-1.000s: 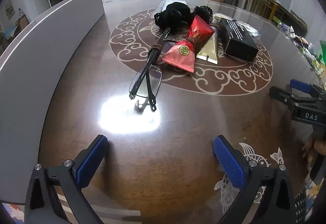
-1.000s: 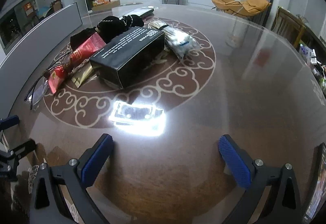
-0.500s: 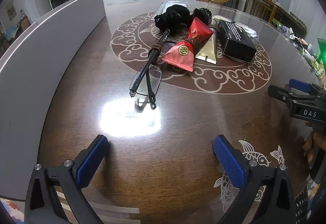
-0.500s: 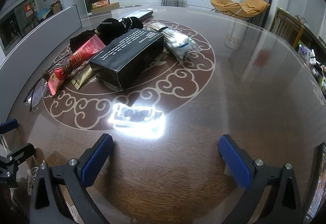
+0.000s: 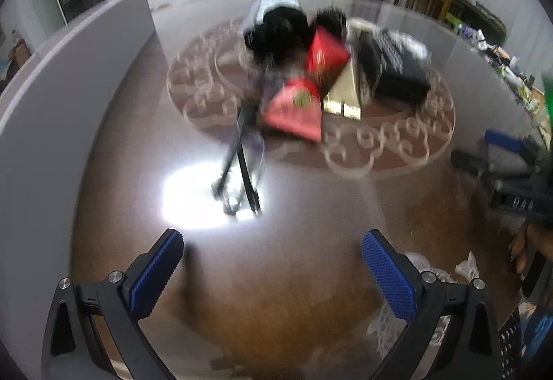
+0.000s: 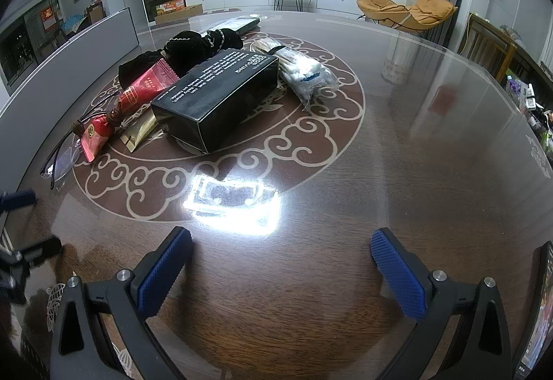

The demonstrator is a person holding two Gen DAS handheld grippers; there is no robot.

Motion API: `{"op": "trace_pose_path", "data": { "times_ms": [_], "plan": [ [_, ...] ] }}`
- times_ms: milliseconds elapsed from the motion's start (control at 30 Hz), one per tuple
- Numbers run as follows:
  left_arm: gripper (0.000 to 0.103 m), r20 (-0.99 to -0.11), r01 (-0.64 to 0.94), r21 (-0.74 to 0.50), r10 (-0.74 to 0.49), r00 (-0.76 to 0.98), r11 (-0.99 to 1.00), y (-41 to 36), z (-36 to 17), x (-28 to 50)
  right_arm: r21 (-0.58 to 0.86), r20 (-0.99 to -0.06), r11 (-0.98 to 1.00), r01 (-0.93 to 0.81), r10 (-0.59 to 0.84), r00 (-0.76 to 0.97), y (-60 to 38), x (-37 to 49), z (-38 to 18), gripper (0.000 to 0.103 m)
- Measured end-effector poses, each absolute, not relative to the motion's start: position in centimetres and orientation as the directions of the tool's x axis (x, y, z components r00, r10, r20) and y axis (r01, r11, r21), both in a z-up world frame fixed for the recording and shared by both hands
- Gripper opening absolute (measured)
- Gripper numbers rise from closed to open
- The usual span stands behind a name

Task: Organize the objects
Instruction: 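Move the left tool to the black eyeglasses and close on them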

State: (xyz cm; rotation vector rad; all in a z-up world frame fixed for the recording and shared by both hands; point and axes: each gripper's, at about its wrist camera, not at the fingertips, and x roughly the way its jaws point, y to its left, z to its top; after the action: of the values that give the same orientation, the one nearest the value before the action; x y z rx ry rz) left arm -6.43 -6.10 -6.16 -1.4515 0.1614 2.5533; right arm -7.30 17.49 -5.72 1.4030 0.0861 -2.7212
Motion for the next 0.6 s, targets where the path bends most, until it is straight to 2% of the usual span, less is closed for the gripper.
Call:
{"op": "trace_pose_path", "data": {
  "times_ms": [167,267,300,333,367,400,433,500,600],
  "plan": [
    [0.103,-0.811,-0.263,0.015,0.142,-0.567,-0.965,-6.6,-3.7,-9.0,-0.014,-0.815,-0.995,0.096,-0.044,-0.578,17.5,-7.3,-5.7,0.103],
    [0.103,-0.844,-0.309,-0.001,0.167,-0.510,-0.951,-6.7,-5.3,-11.8,-0.014,-0.815,-0.995,0.096,-0.044,-0.578,17.5,-7.3,-5.7,0.103],
    [0.096,-0.850,-0.316,-0.010,0.174,-0.498,-0.949,-6.8,-5.7,-12.2,-0.014,-0.815,-0.995,0.096,-0.044,-0.578,17.5,-7.3,-5.7,0.103],
    [0.085,-0.852,-0.327,-0.018,0.186,-0.489,-0.945,-6.8,-6.1,-12.4,-0.014,-0.815,-0.995,0.096,-0.044,-0.578,17.5,-7.3,-5.7,0.103],
    [0.061,-0.859,-0.334,-0.018,0.186,-0.477,-0.942,-6.9,-6.6,-12.5,-0.014,-0.815,-0.995,0.096,-0.044,-0.578,17.5,-7.3,-5.7,0.103],
    [0.044,-0.846,-0.332,0.004,0.174,-0.505,-0.943,-6.9,-6.5,-12.1,-0.014,-0.815,-0.995,0.096,-0.044,-0.578,17.5,-7.3,-5.7,0.103],
    [0.034,-0.844,-0.334,-0.010,0.187,-0.503,-0.943,-7.2,-6.5,-11.7,-0.014,-0.815,-0.995,0.096,-0.044,-0.578,17.5,-7.3,-5.7,0.103],
    [0.021,-0.841,-0.306,-0.043,0.200,-0.503,-0.951,-7.9,-6.3,-10.5,-0.014,-0.815,-0.995,0.096,-0.044,-0.578,17.5,-7.3,-5.7,0.103],
    [0.020,-0.834,-0.218,-0.065,0.173,-0.523,-0.974,-9.5,-6.4,-7.2,-0.014,-0.815,-0.995,0.096,-0.044,-0.578,17.5,-7.3,-5.7,0.103]
  ]
}}
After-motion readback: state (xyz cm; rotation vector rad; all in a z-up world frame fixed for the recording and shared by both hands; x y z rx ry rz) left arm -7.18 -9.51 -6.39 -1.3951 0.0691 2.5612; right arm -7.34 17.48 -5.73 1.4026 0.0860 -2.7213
